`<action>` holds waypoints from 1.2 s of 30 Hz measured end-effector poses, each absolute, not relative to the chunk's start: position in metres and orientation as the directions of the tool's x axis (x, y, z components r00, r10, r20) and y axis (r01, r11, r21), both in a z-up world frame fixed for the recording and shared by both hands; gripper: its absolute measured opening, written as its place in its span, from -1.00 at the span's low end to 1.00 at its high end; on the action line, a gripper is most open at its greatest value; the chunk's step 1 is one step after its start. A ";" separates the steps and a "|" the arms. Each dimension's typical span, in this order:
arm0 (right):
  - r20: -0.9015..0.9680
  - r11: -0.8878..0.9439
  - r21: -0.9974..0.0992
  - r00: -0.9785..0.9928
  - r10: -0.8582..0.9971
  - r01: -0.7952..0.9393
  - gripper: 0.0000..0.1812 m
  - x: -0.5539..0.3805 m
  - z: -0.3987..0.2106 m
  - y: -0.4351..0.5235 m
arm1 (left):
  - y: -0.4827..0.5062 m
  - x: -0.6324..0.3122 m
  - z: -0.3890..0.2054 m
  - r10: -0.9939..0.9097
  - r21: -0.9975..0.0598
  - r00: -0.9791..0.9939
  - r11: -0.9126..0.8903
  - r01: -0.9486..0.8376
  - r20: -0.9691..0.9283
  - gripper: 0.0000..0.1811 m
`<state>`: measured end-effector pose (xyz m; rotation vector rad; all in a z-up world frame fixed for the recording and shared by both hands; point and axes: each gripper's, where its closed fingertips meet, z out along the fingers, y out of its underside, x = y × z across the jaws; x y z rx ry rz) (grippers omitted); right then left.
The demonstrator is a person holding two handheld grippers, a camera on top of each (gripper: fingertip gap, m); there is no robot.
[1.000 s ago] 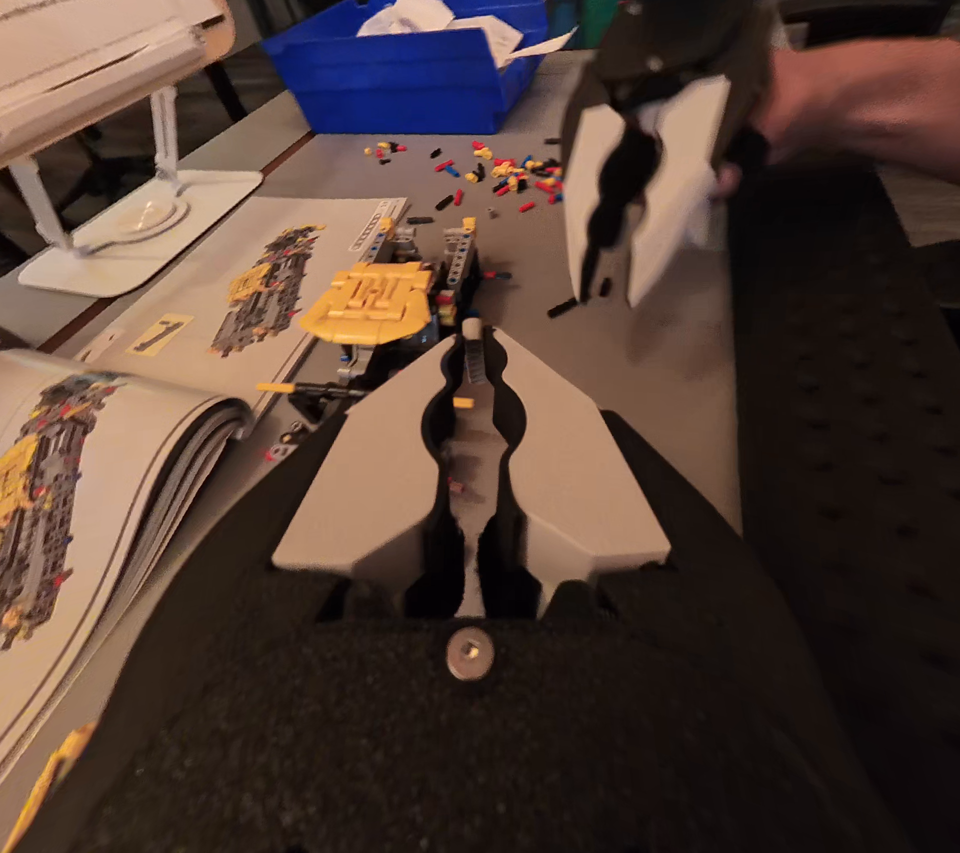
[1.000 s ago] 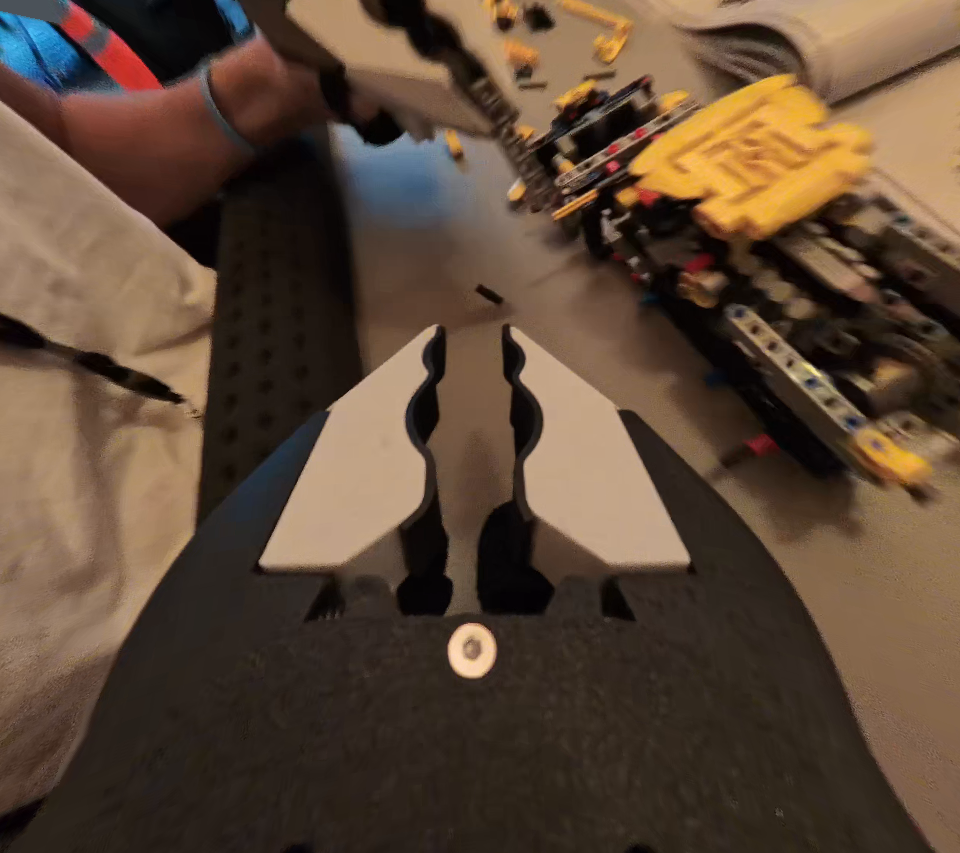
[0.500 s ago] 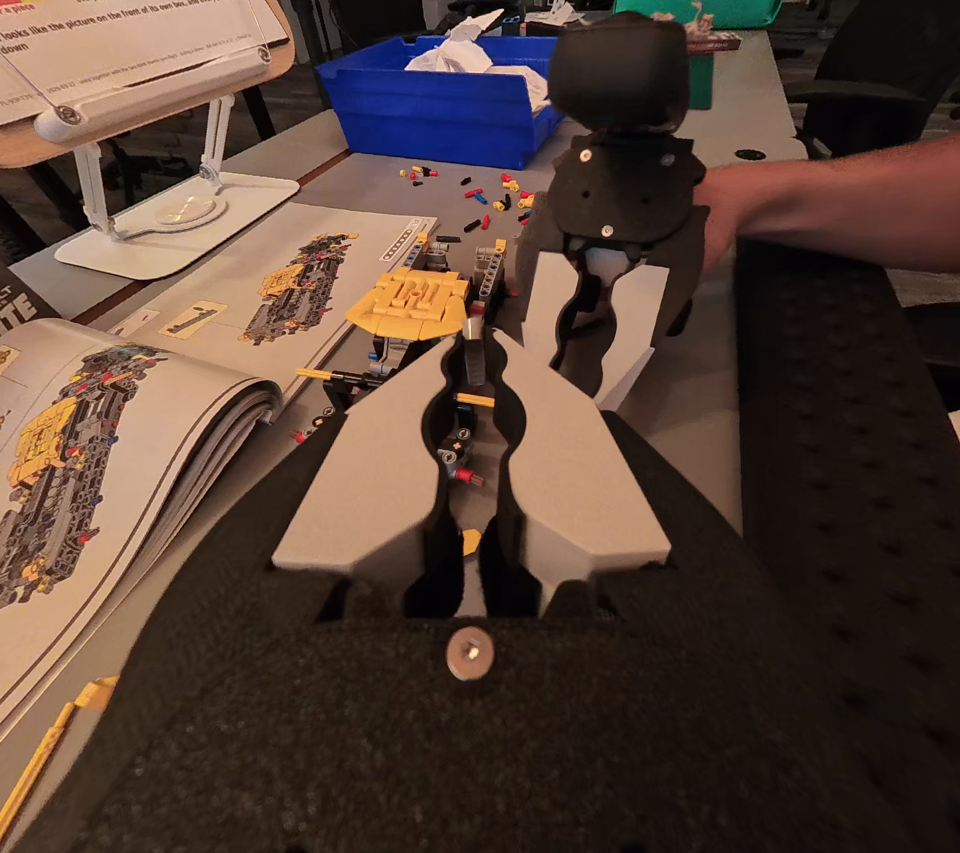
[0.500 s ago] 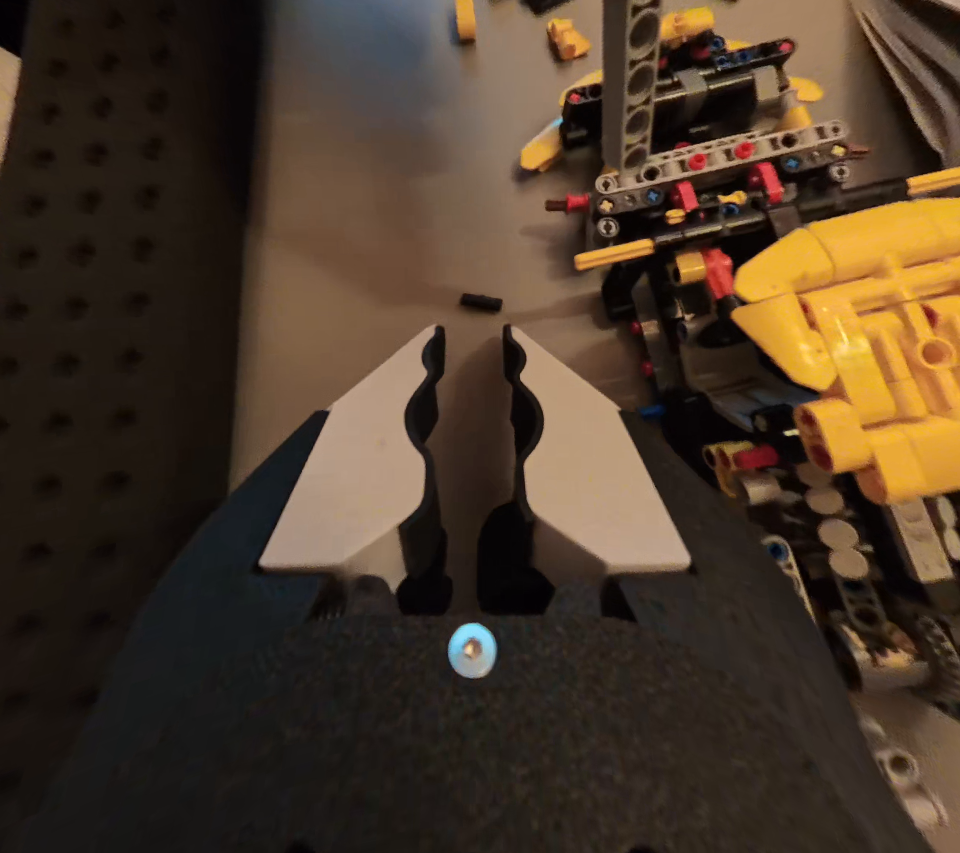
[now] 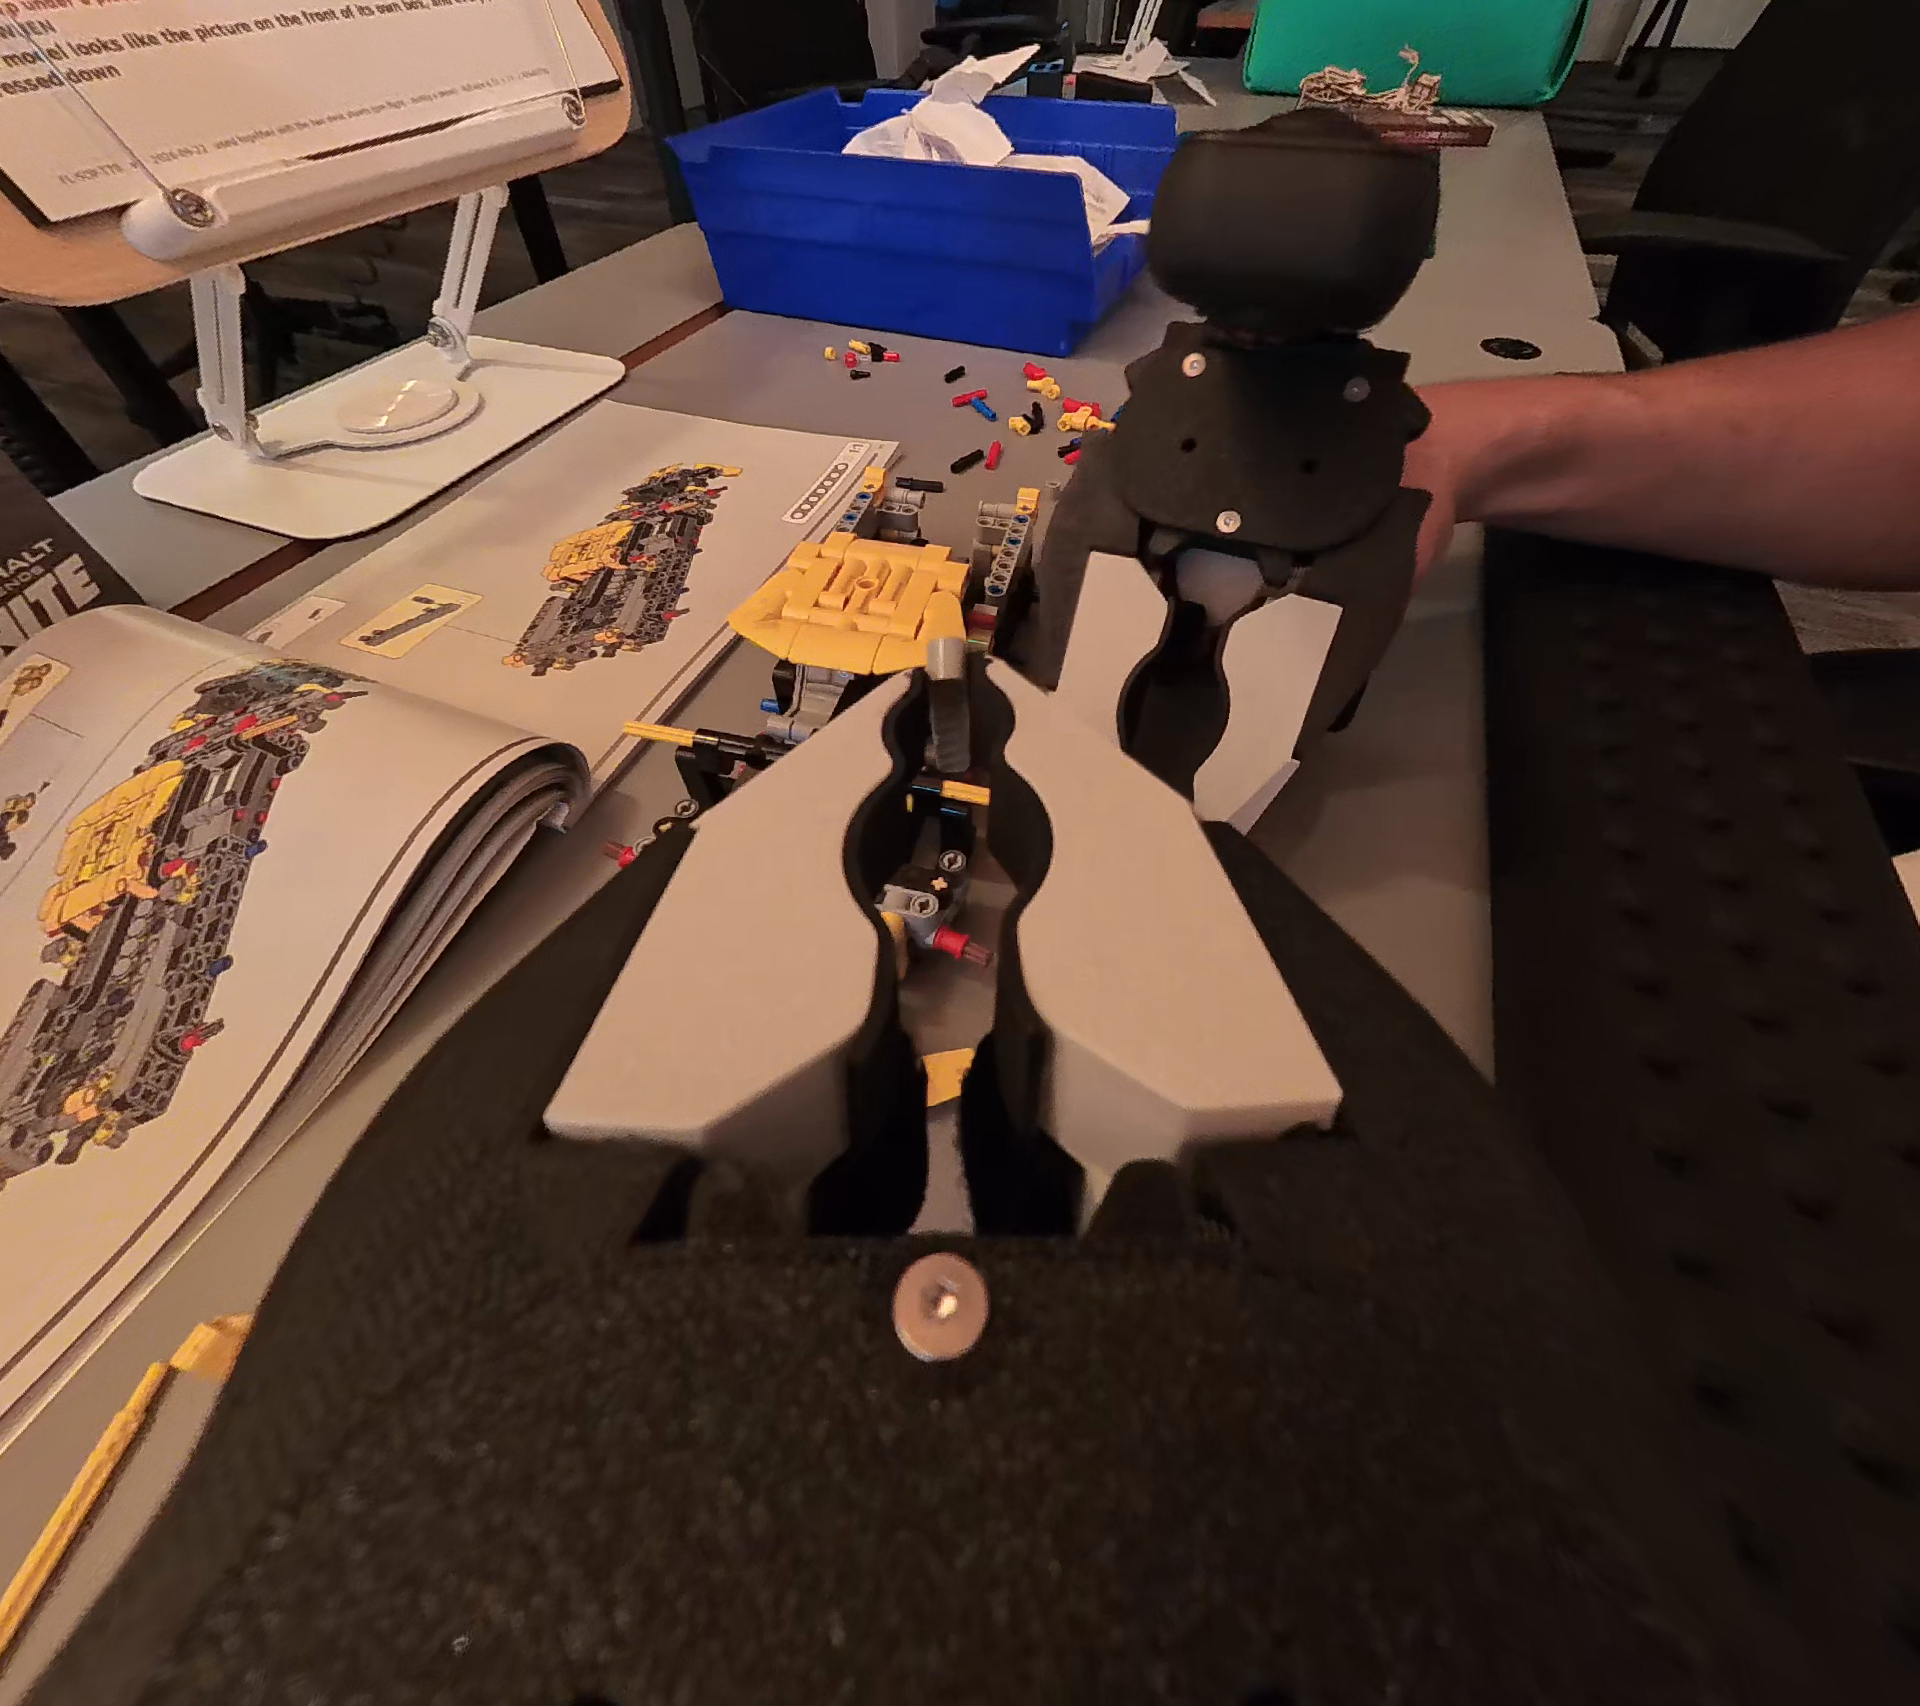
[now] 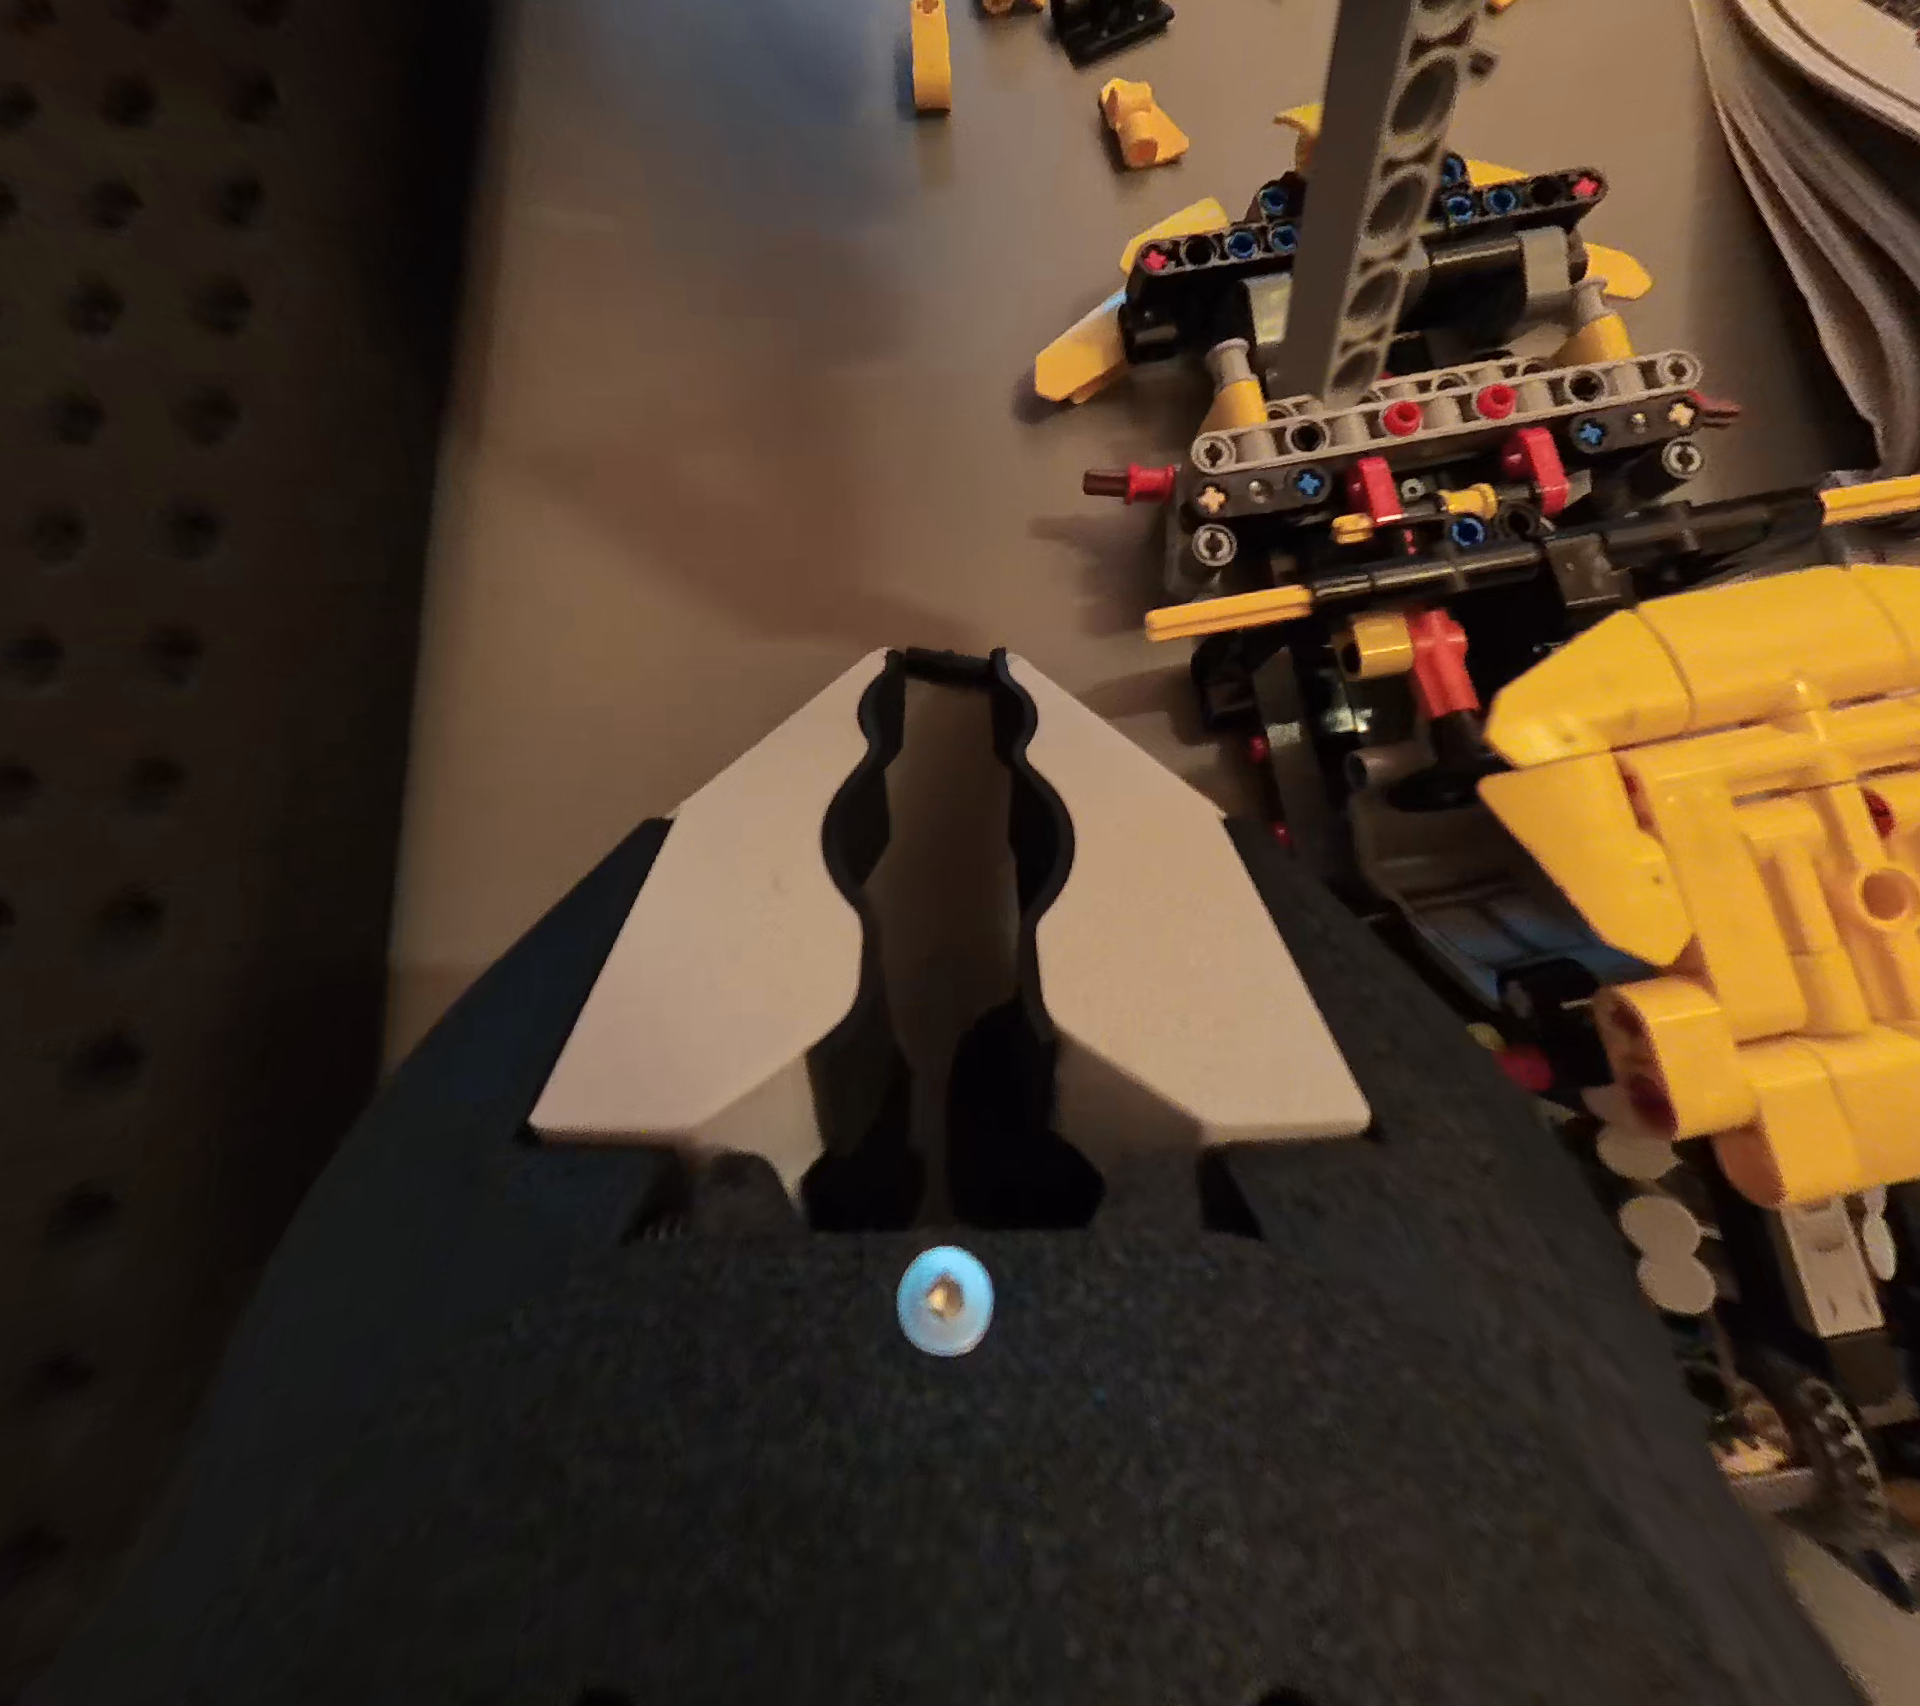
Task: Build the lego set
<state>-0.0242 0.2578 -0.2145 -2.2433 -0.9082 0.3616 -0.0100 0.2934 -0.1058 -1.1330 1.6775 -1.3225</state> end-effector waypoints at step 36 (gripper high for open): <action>0.146 -0.464 -0.766 0.824 0.547 0.444 -0.96 -0.014 -0.128 0.242 | 0.268 -0.014 -0.117 -0.879 -0.957 -0.470 0.195 -0.215 -0.074 -0.92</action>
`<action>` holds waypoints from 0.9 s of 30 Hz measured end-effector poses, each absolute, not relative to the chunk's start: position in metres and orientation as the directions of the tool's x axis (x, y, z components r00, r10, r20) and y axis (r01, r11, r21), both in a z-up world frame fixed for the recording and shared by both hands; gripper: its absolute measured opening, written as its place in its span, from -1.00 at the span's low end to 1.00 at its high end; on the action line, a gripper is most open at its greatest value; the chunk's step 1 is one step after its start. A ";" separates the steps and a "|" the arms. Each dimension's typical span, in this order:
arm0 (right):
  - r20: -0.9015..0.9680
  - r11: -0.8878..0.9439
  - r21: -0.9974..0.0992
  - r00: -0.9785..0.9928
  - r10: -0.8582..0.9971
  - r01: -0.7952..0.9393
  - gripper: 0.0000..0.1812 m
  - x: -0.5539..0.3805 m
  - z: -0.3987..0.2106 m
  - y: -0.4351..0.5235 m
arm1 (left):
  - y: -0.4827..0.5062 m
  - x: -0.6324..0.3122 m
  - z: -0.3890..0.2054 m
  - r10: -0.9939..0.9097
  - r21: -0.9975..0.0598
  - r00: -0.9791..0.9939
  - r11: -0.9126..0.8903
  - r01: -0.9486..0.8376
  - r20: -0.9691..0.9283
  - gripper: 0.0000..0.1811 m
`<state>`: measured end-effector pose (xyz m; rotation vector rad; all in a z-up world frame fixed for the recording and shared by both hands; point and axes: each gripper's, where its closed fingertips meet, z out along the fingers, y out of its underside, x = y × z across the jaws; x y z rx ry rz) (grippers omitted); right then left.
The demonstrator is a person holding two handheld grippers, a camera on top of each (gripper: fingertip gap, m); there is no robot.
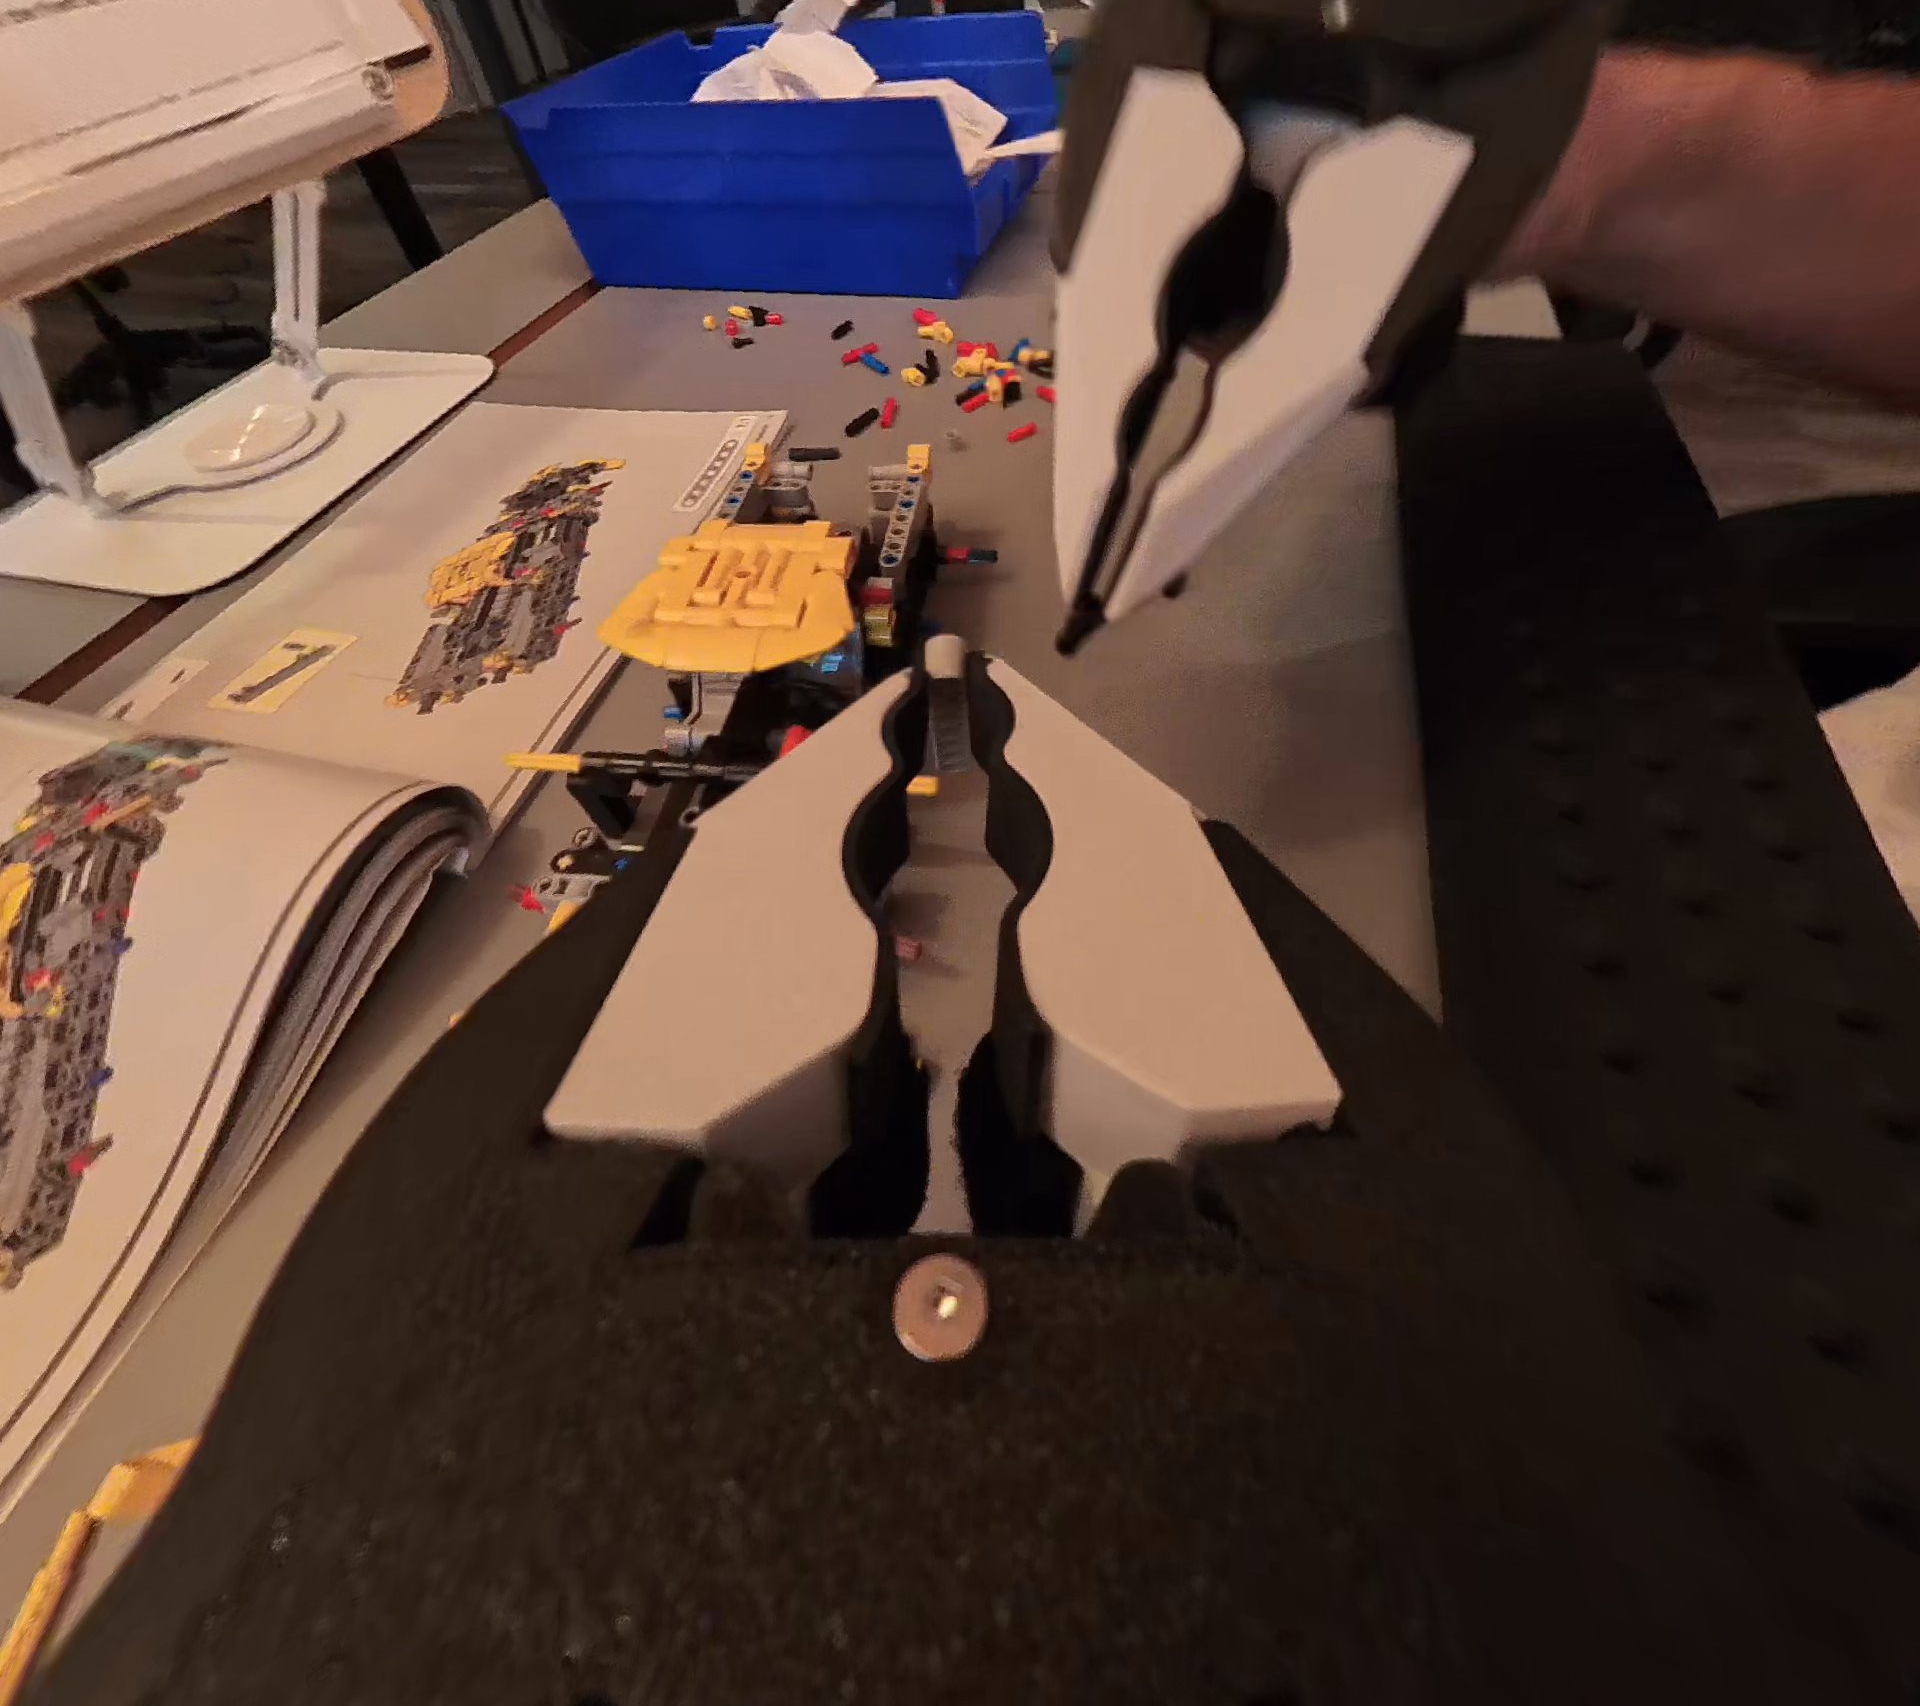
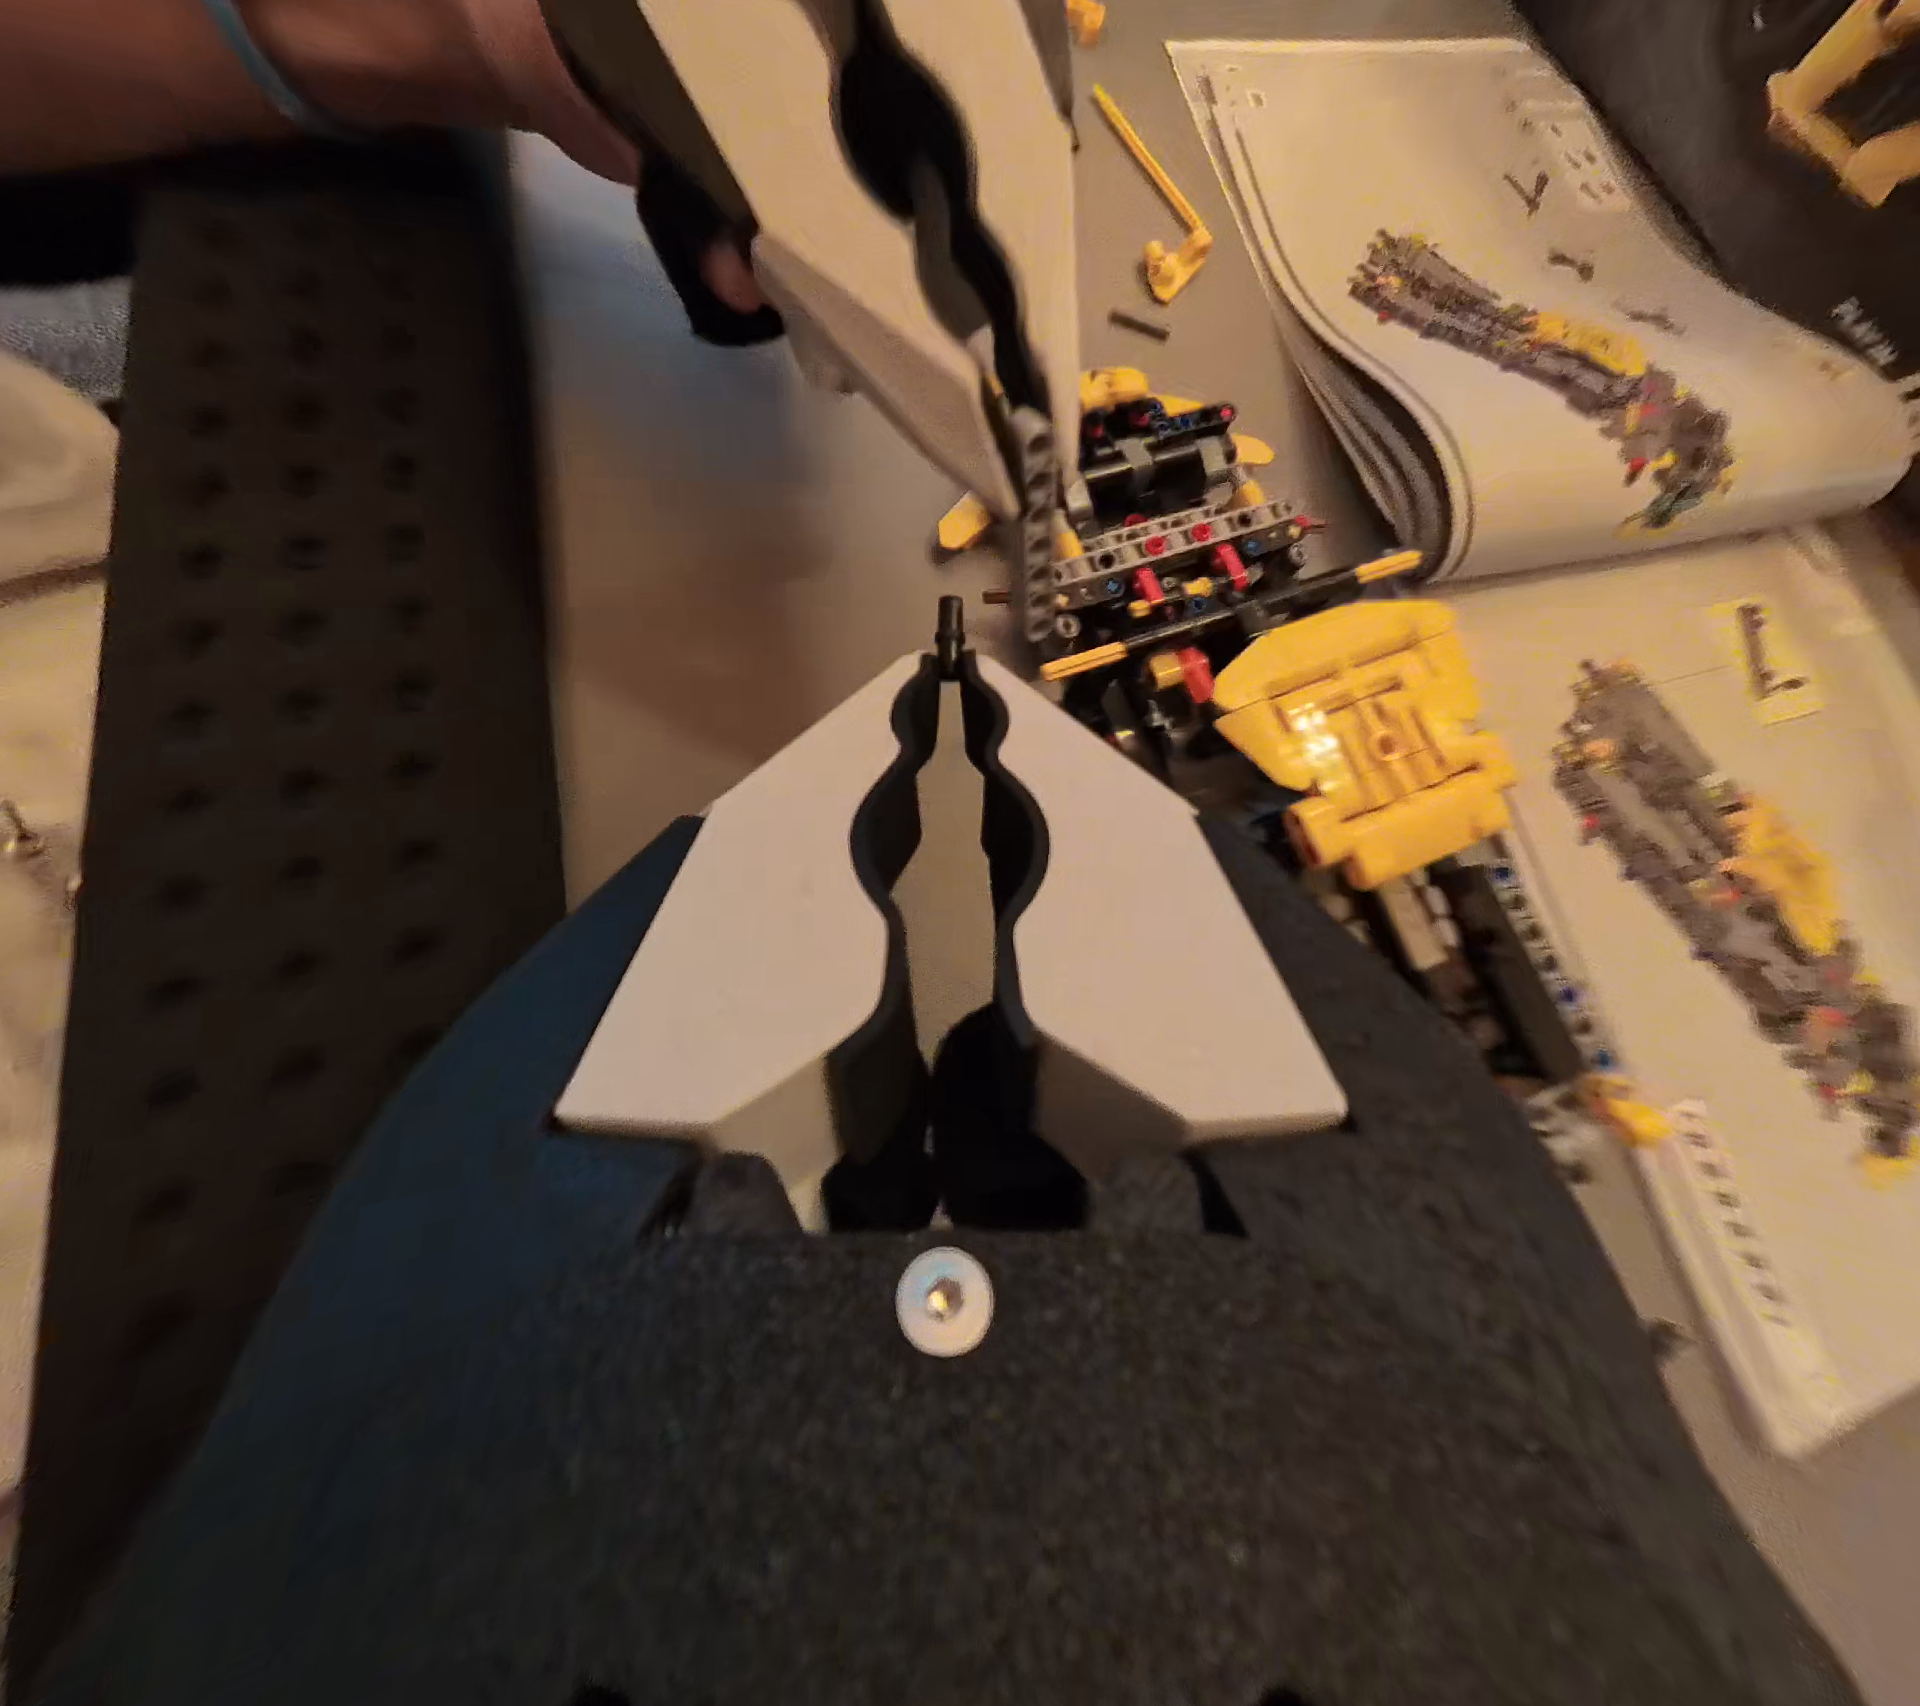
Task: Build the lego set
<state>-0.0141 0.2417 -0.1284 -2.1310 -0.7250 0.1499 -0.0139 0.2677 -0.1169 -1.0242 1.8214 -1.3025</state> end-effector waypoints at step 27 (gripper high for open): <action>0.277 -0.436 -0.551 0.649 0.709 0.711 -0.97 -0.017 -0.126 0.239 | 0.237 -0.018 -0.137 -0.800 -0.906 -0.561 0.377 -0.192 -0.213 -0.92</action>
